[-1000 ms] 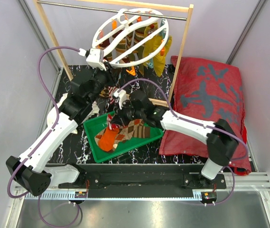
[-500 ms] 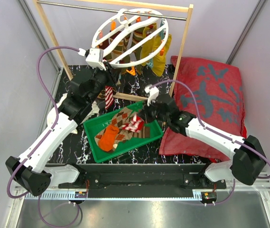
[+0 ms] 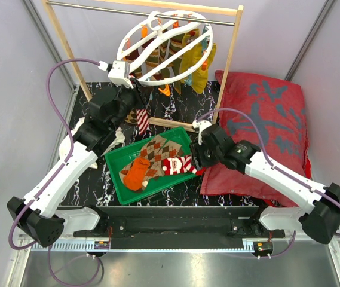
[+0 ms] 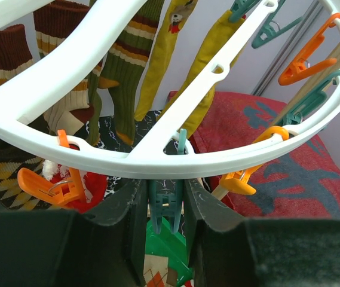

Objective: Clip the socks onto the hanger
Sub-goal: Pick up the sock from the bin.

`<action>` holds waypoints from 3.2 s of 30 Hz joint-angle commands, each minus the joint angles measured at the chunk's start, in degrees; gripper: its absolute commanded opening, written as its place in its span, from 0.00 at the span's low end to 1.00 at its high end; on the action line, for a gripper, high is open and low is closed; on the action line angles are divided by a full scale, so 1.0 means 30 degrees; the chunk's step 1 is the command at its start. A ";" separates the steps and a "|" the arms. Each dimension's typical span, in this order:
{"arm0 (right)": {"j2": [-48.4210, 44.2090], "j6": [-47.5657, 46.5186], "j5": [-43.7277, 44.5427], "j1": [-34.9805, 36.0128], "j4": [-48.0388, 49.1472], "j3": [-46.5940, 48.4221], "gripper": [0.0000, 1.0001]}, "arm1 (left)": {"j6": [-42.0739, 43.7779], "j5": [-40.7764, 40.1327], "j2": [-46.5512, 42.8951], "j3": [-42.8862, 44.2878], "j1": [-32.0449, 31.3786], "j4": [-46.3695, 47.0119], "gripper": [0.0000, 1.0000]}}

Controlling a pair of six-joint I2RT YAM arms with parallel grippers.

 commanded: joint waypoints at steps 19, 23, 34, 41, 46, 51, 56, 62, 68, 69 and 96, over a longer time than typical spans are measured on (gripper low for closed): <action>0.8633 -1.3617 -0.3350 0.1687 0.1793 0.5670 0.44 | -0.0765 0.0119 -0.0394 0.1167 -0.0066 -0.1698 0.00; 1.0188 -1.4233 -0.2328 0.2212 0.2438 0.5963 0.42 | -0.0824 0.0295 -0.0365 0.1168 -0.0066 -0.1756 0.00; 1.3615 -1.4938 -0.1682 0.2947 0.3698 0.5906 0.33 | -0.0795 0.0617 -0.0102 0.1314 -0.0066 -0.1932 0.00; 1.2334 -1.3914 -0.1940 0.3035 0.3729 0.5349 0.00 | -0.0765 0.0851 -0.0160 0.1402 -0.0066 -0.1932 0.00; 0.9346 -1.2655 -0.2266 0.3035 0.3758 0.4851 0.00 | -0.0707 0.0998 -0.0481 0.1315 -0.0066 -0.1844 0.00; 0.7121 -1.1513 -0.2031 0.2918 0.3904 0.4441 0.00 | -0.0707 0.1027 -0.0657 0.1315 -0.0037 -0.1757 0.00; 0.5828 -1.0457 -0.2497 0.2450 0.5217 0.3504 0.01 | -0.0707 0.0969 -0.0951 0.1168 -0.0066 -0.1552 0.00; 0.7254 -0.9694 -0.3055 0.2068 0.7153 0.2506 0.06 | -0.0736 0.0969 -0.1039 0.0905 -0.0037 -0.1551 0.00; 0.9397 -0.9256 -0.3292 0.2039 0.7449 0.2944 0.19 | -0.0765 0.1086 -0.0834 0.0817 -0.0066 -0.1639 0.00; 0.9487 -0.9167 -0.3291 0.2068 0.7391 0.2975 0.21 | -0.0794 0.1173 -0.0834 0.0787 -0.0066 -0.1610 0.00; 0.6971 -0.9342 -0.2382 0.1687 0.6746 0.2975 0.07 | -0.0795 0.1526 -0.0863 0.1109 -0.0066 -0.1698 0.00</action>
